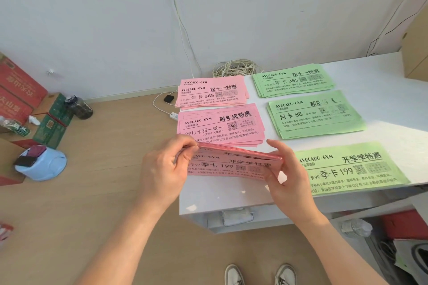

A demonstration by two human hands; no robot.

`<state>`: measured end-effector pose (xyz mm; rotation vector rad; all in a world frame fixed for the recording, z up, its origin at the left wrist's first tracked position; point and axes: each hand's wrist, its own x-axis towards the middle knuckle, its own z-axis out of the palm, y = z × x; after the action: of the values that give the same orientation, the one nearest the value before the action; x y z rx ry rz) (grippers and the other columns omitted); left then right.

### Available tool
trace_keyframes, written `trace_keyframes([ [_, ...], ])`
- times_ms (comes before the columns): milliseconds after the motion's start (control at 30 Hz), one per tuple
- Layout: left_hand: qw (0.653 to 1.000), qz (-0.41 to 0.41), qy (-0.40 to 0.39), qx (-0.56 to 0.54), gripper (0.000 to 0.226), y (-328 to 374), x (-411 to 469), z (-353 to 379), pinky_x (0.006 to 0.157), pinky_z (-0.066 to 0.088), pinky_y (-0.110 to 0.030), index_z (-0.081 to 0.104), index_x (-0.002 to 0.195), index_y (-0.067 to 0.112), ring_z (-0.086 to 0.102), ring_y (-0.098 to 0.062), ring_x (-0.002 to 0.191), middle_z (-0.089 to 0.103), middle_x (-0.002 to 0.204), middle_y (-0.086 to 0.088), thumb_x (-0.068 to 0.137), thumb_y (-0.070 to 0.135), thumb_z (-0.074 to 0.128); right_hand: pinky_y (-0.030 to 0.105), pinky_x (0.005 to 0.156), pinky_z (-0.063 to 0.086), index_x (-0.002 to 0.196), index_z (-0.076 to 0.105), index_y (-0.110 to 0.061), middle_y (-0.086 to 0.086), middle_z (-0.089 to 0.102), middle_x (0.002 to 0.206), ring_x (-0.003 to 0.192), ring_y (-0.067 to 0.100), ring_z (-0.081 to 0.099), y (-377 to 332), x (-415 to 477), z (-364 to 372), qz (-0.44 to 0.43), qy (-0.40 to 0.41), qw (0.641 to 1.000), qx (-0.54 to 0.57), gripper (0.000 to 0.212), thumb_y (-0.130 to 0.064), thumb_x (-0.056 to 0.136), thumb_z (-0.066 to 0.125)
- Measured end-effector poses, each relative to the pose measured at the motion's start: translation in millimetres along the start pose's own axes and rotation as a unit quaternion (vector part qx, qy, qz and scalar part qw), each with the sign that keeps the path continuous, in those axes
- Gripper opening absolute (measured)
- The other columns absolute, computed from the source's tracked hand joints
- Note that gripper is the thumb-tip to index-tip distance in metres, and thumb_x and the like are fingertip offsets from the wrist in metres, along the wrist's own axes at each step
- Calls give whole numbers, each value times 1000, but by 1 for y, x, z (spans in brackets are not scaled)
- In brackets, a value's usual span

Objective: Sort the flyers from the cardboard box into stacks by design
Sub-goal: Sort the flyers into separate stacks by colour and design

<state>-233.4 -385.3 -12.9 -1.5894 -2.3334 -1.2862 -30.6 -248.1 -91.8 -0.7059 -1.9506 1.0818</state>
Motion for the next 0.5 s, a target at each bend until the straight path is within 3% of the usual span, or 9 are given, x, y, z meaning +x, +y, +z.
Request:
trace_keyframes([
  [67, 1000, 5, -12, 9, 10, 2, 4, -4, 68, 46, -24, 56, 90, 27, 60, -5, 76, 63, 91, 14, 87, 34, 51, 38, 85, 52, 126, 48, -36, -21, 59, 88, 96, 17, 60, 2, 0, 1, 6, -15, 1000, 0, 61, 3, 81, 61],
  [133, 999, 6, -29, 35, 9, 2, 8, -8, 67, 48, -24, 59, 88, 28, 61, -3, 74, 65, 86, 15, 84, 34, 54, 38, 83, 52, 124, 51, -28, -22, 60, 100, 98, 16, 60, 4, -1, 2, 10, -18, 1000, 2, 54, 4, 82, 61],
  [200, 991, 28, -64, 111, 10, 2, 13, -10, 65, 49, -25, 65, 88, 29, 63, -10, 73, 68, 79, 13, 80, 31, 60, 32, 82, 52, 122, 53, -25, -17, 61, 108, 100, 13, 59, 4, -1, 3, 6, -12, 1000, -2, 53, 9, 82, 61],
  [300, 967, 55, -162, 190, 15, 6, 23, -7, 71, 48, -27, 69, 95, 30, 64, -14, 82, 70, 88, 14, 81, 34, 68, 21, 79, 48, 119, 53, -27, -22, 58, 108, 98, 5, 58, 4, 0, 4, 2, -4, 1000, -17, 55, 13, 81, 60],
  [367, 962, 29, -212, 170, 12, 9, 30, 0, 72, 49, -29, 70, 94, 31, 63, -12, 87, 70, 91, 14, 83, 35, 68, 20, 75, 48, 117, 52, -27, -25, 57, 104, 90, -1, 56, 4, 0, 4, 7, -1, 1000, -26, 55, 14, 81, 59],
  [500, 962, -28, -241, 128, 5, 7, 45, 7, 71, 48, -29, 71, 84, 32, 61, -9, 80, 70, 84, 15, 85, 33, 66, 8, 73, 41, 120, 51, -29, -28, 56, 101, 82, -10, 51, 3, 0, 4, 20, 0, 999, -37, 61, 17, 81, 59],
])
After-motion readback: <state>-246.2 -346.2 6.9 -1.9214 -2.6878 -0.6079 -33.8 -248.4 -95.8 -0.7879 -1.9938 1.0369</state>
